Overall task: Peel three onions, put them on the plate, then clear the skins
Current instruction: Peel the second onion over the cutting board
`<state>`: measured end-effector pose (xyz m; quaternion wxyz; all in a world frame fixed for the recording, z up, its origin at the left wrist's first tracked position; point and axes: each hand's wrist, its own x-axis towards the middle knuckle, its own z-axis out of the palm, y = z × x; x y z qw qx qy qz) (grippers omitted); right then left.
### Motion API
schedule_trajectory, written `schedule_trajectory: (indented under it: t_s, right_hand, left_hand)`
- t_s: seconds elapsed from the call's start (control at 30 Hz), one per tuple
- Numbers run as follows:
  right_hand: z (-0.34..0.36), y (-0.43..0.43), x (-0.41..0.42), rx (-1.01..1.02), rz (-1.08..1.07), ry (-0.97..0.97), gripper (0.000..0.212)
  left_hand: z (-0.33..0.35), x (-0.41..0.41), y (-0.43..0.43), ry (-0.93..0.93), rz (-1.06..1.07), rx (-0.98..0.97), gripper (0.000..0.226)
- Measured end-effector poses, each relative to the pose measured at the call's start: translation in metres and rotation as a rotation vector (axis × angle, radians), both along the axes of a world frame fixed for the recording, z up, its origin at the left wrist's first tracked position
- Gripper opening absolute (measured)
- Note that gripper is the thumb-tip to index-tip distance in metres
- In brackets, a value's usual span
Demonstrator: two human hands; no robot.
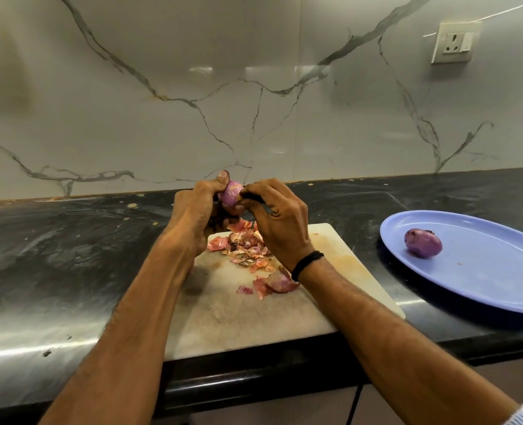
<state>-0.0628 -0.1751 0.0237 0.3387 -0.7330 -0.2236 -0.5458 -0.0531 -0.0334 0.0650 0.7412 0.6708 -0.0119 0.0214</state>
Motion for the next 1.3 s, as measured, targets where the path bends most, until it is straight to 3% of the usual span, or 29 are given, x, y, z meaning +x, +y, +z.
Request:
schedule_trajectory:
  t_s: [0.37, 0.6, 0.97, 1.1, 1.3]
  right_hand:
    - [-0.002, -0.002, 0.002, -0.103, 0.023, 0.074, 0.015]
    - [-0.004, -0.001, 0.002, -0.186, 0.022, 0.13, 0.013]
    - [0.001, -0.005, 0.001, 0.107, -0.09, 0.2, 0.016]
    - [0.002, -0.002, -0.001, 0.04, -0.05, 0.172, 0.034]
    - [0.0, 0.003, 0.0, -0.046, -0.036, 0.115, 0.02]
  left_hand:
    - [0.0, -0.001, 0.001, -0.011, 0.033, 0.074, 0.033]
    - [-0.002, -0.003, -0.002, 0.03, 0.086, 0.0, 0.029]
    - [-0.002, 0.0, -0.003, 0.102, 0.095, -0.15, 0.038]
    - [-0.003, 0.0, -0.003, 0.067, 0.126, -0.088, 0.039]
    - [0.001, -0.008, -0.011, 0.037, 0.112, -0.085, 0.034]
